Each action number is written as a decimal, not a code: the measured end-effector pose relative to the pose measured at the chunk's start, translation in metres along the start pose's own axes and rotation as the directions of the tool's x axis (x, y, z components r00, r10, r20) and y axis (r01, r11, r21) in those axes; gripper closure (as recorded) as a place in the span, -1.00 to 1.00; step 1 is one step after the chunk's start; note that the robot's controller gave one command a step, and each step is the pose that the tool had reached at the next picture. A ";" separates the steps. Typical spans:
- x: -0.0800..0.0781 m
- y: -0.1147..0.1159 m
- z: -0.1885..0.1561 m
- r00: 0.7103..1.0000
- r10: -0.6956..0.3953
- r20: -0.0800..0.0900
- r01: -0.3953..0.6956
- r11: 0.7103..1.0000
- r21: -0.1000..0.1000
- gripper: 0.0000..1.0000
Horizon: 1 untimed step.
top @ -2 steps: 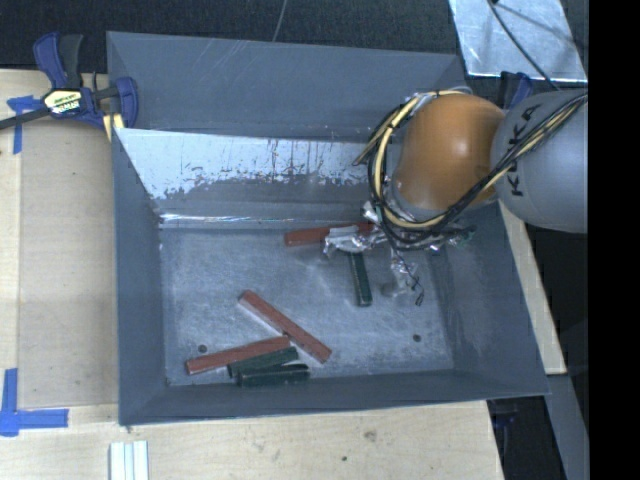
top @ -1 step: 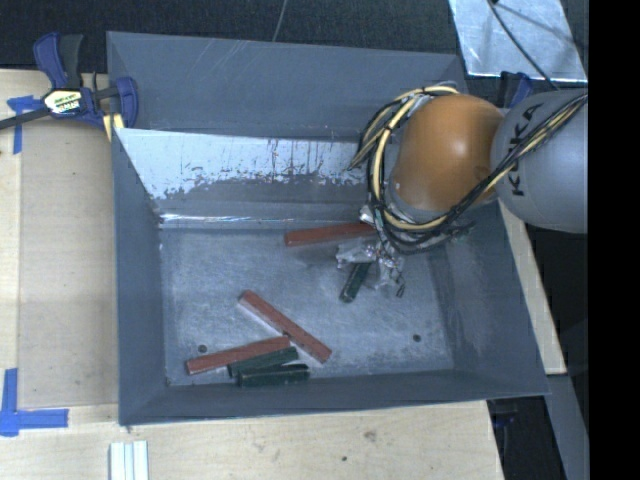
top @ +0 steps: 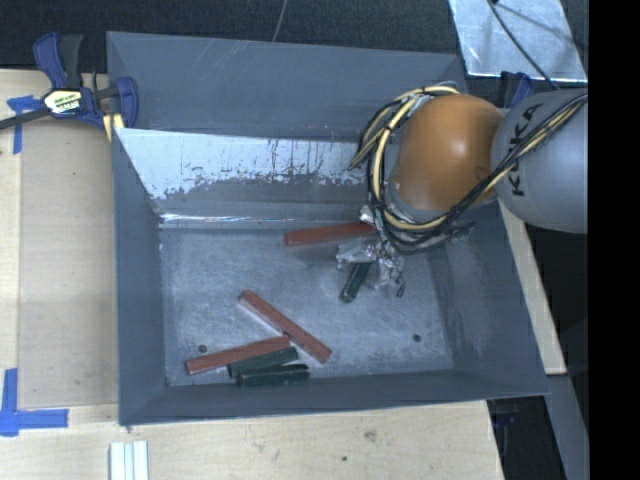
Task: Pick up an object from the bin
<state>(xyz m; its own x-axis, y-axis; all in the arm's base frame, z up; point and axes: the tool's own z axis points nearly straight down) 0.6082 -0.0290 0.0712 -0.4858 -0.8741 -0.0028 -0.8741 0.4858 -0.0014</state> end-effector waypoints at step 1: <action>0.000 0.000 -0.002 1.000 0.000 0.001 0.000 1.000 0.000 1.00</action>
Offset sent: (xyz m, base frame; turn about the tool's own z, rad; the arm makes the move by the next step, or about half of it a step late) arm 0.0000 0.0000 0.0283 0.0000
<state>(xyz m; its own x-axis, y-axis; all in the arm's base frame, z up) 0.6080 -0.0289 0.0731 -0.4861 -0.8739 -0.0033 -0.8739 0.4861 -0.0019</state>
